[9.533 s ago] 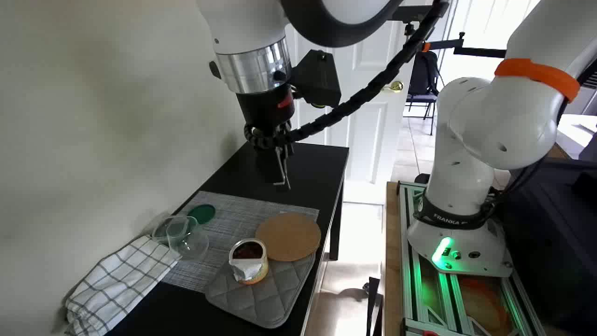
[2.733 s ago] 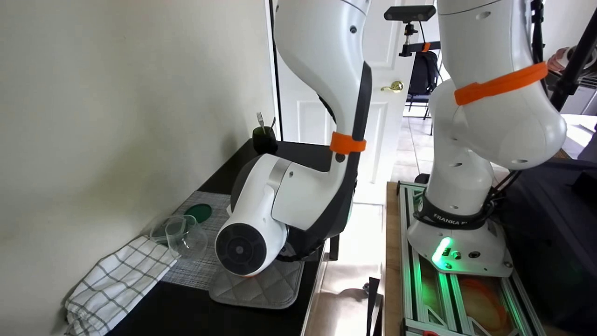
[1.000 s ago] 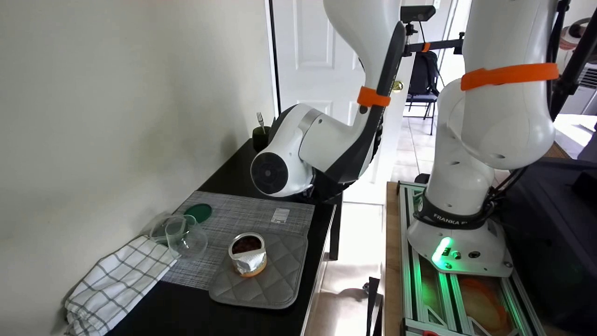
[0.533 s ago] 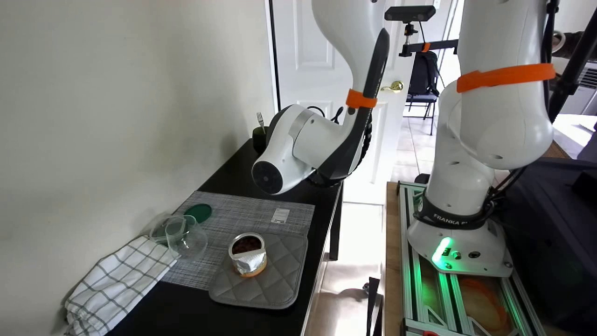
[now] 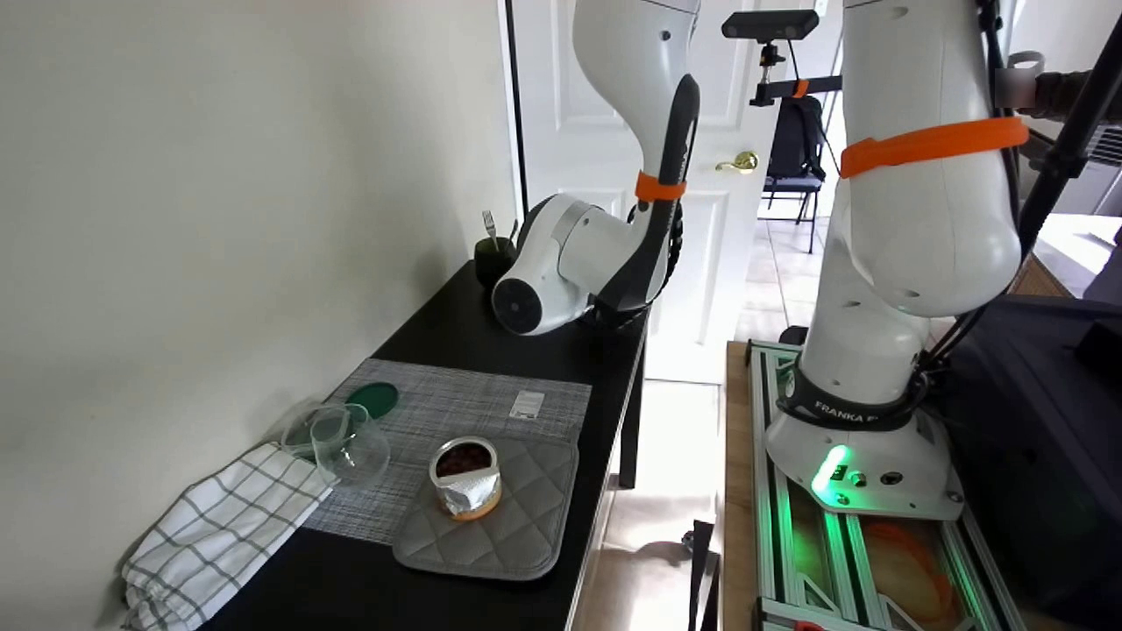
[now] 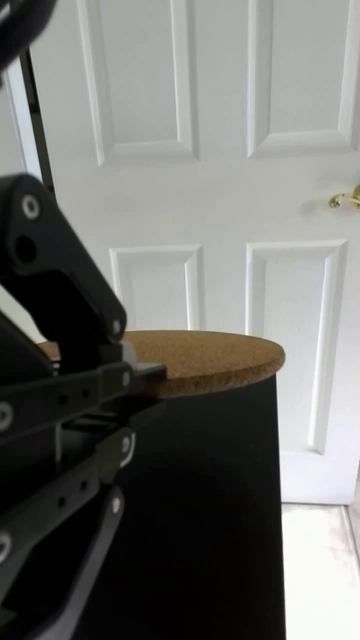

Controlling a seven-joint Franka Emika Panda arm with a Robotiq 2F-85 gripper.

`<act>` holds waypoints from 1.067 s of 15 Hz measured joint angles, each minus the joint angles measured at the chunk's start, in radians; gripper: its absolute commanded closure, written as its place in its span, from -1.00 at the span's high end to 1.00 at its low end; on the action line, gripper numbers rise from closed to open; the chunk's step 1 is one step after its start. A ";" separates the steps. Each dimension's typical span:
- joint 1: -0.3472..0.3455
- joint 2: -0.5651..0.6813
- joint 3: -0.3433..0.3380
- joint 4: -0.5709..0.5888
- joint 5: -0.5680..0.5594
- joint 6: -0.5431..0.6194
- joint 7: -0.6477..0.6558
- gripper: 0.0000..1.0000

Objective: Move the circular object to the right

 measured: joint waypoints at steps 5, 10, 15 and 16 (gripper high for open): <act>-0.074 0.001 -0.043 0.016 -0.056 0.202 0.014 -0.94; -0.089 0.001 -0.054 0.052 -0.094 0.283 0.023 -0.94; -0.085 0.009 -0.048 0.089 -0.098 0.341 0.022 0.01; -0.085 0.012 -0.047 0.094 -0.098 0.352 0.022 0.19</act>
